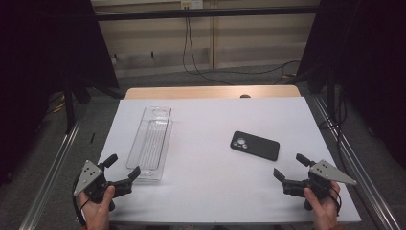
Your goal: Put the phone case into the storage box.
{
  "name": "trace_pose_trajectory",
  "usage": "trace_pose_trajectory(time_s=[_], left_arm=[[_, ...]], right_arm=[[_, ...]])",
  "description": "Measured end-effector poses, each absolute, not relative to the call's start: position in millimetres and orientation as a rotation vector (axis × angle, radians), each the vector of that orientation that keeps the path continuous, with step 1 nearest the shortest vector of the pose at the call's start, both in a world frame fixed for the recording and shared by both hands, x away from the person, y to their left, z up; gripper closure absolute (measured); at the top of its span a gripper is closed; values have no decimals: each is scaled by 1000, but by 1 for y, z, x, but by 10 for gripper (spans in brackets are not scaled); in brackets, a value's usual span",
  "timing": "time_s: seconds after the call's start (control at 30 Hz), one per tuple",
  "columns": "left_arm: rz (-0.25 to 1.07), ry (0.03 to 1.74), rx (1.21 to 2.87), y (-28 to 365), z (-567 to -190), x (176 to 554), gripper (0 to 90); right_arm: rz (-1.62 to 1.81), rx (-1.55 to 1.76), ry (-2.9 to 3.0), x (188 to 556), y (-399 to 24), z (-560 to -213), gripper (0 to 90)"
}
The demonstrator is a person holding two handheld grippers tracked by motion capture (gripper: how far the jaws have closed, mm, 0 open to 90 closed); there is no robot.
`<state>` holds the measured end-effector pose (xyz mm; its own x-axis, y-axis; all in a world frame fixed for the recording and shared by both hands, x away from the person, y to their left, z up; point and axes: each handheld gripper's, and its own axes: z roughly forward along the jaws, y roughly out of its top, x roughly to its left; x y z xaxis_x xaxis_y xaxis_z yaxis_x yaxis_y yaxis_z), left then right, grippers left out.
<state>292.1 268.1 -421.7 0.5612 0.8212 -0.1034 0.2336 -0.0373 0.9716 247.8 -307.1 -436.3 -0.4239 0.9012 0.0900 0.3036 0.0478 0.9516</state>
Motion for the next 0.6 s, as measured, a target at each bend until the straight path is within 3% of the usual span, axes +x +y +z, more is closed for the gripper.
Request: trace_pose_trajectory(time_s=[0.6], left_arm=[[609, 921, 1576, 269, -422, 290, 35]], right_arm=[[1422, 1192, 1810, 266, -299, -427, 15]])
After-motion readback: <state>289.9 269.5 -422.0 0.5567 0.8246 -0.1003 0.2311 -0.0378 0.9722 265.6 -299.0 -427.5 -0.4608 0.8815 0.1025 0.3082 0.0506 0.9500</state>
